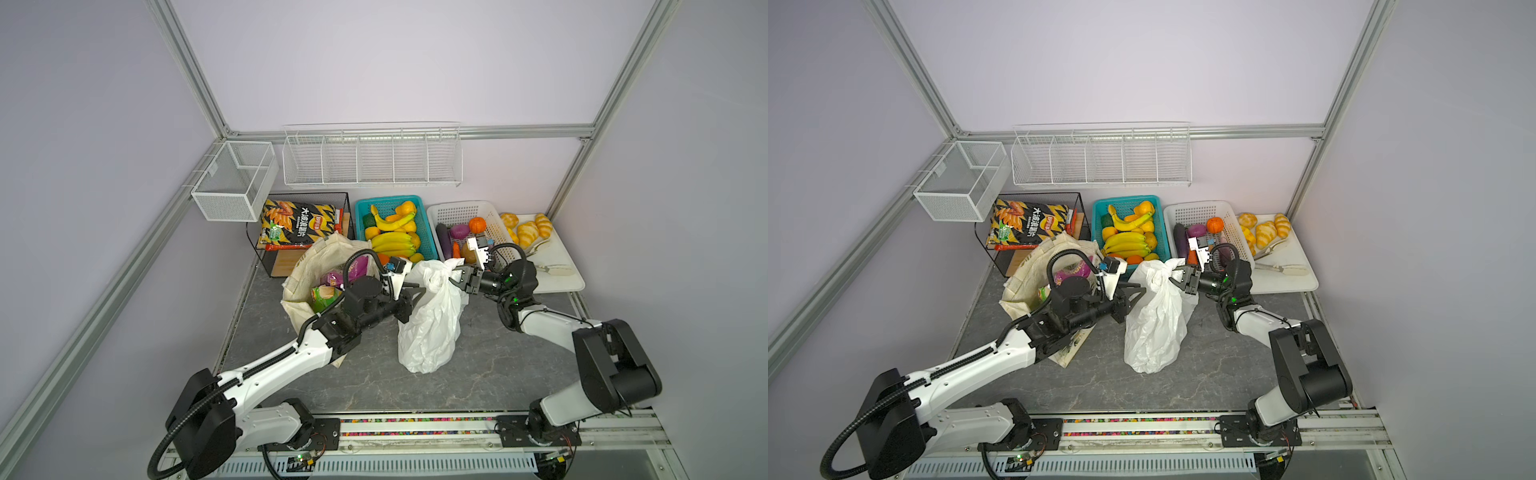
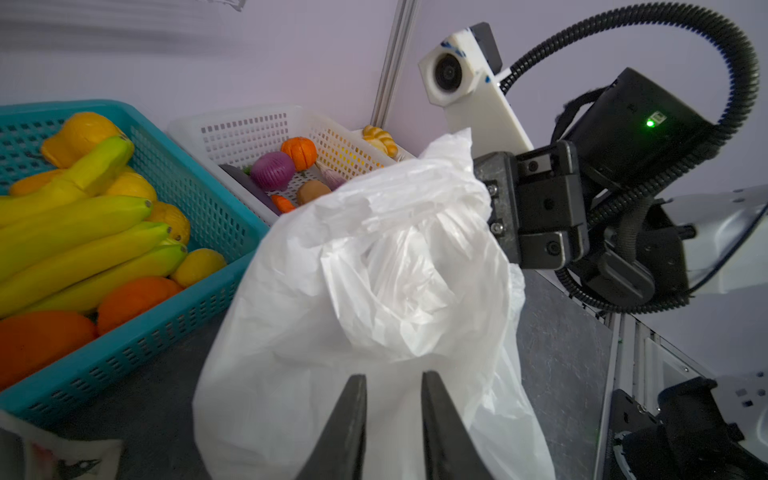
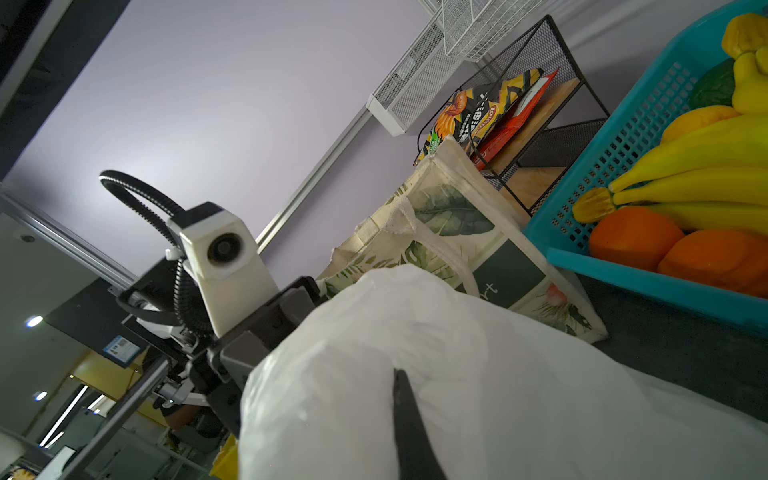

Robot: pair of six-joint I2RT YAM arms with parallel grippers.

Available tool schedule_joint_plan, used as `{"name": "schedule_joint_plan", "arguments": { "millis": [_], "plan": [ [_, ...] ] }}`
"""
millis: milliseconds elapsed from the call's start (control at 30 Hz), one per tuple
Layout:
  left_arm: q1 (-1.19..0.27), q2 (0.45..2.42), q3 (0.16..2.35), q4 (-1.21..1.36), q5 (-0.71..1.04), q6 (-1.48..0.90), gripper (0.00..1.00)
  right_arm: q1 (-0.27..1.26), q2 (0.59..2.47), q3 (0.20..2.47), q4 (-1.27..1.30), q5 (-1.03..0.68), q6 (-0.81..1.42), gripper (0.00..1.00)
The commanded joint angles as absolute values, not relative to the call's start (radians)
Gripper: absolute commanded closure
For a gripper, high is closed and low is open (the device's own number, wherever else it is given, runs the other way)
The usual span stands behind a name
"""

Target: Place the mixed food into the grocery bags and tie them

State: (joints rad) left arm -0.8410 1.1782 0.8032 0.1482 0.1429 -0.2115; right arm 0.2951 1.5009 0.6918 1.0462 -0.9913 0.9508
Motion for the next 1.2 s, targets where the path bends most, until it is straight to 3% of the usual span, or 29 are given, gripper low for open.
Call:
{"name": "schedule_joint_plan", "arguments": {
  "millis": [0,467,1167],
  "plan": [
    [-0.831,1.134,0.847,0.077,0.112,-0.169,0.75,0.3,1.447,0.727,0.889,-0.989,0.817,0.93],
    [-0.793,1.327,1.117,-0.039,0.385,-0.122,0.79,0.309,1.427,0.735,0.897,-0.98,0.835,0.93],
    [-0.755,1.455,1.179,-0.081,0.549,-0.092,0.68,0.321,1.348,0.762,0.725,-0.953,0.73,0.93]
  ]
}}
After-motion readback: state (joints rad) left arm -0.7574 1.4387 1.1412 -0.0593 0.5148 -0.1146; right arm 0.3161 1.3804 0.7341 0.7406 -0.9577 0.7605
